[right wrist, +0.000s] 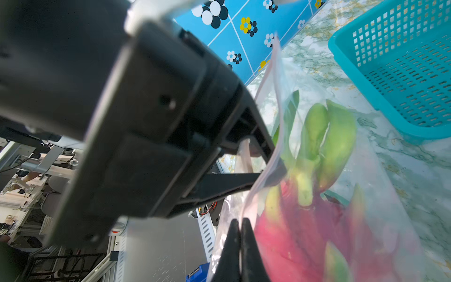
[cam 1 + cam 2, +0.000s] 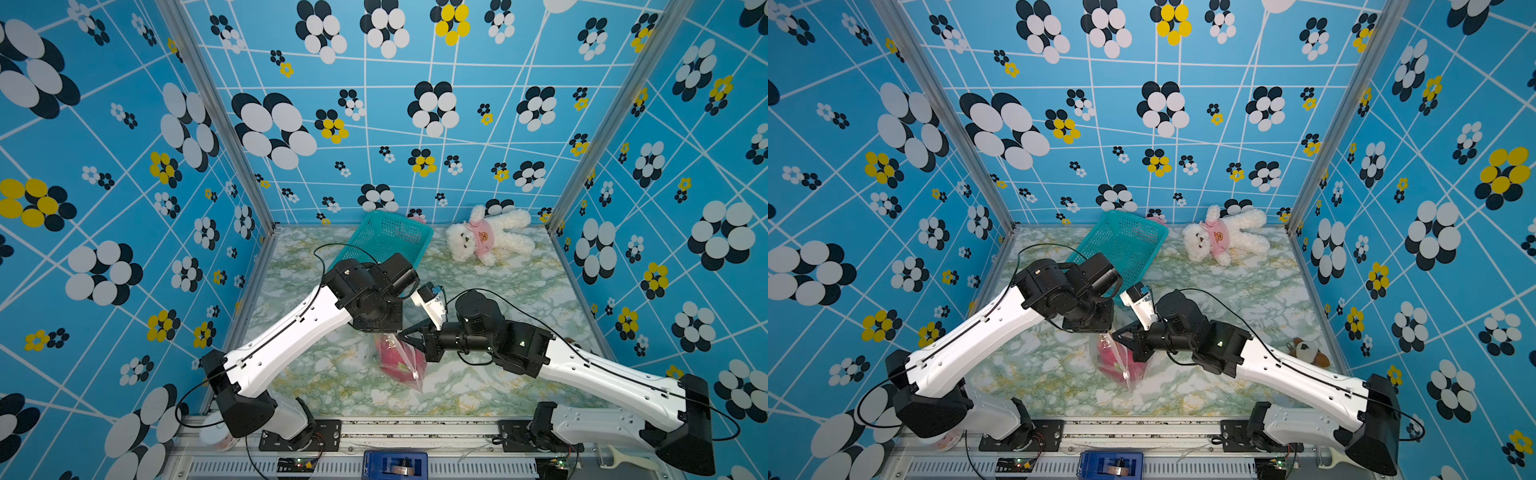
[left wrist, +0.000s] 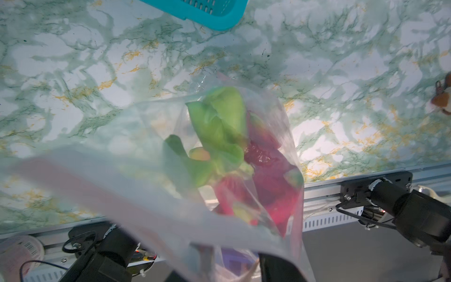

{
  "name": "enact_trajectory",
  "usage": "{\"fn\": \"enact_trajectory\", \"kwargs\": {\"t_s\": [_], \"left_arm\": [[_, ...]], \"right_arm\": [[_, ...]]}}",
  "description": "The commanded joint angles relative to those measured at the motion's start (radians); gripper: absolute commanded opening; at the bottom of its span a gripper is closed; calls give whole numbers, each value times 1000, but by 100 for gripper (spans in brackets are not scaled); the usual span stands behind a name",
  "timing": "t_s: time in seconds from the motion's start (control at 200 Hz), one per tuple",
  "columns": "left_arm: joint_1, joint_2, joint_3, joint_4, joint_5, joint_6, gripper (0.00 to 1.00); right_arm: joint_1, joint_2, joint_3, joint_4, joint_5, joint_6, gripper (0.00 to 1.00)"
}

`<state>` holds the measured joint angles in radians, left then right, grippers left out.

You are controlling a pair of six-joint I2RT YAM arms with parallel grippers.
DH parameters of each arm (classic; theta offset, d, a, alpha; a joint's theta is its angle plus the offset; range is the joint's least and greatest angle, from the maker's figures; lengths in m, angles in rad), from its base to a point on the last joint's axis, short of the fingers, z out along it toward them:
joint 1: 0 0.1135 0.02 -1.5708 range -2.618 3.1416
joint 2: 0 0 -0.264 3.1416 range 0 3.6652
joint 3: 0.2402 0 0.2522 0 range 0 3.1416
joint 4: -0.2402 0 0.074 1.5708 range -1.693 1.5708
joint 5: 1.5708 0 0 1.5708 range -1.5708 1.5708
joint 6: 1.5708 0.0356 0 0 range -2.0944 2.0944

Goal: Open the zip-top bag and take out the dragon fruit
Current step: Open the zipper of the food storage bag at the center of the board.

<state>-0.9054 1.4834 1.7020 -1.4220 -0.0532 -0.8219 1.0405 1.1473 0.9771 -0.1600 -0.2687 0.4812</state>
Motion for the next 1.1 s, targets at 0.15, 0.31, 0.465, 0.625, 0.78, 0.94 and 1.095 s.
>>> {"fn": "enact_trajectory", "kwargs": {"t_s": [0.15,0.31,0.465,0.625,0.78,0.94,1.095], "left_arm": [[-10,-85,-21,-57,-25,-45,19],[-9,-122,-48,-23,-16,-76,20],[-1,-134,-62,-16,-11,-73,26],[1,-105,-50,-10,-32,-45,40],[3,33,108,-140,-130,29,42],[-19,165,285,-276,-219,86,48],[-42,231,352,-350,-261,97,48]], "right_arm": [[5,-26,13,-3,73,-34,0],[6,-28,30,-26,88,-42,0],[6,-26,38,-39,89,-48,0],[5,-27,33,-37,86,-44,0],[5,-30,20,-21,84,-37,0],[5,-29,9,2,81,-29,0],[4,-29,2,15,83,-27,0]]}}
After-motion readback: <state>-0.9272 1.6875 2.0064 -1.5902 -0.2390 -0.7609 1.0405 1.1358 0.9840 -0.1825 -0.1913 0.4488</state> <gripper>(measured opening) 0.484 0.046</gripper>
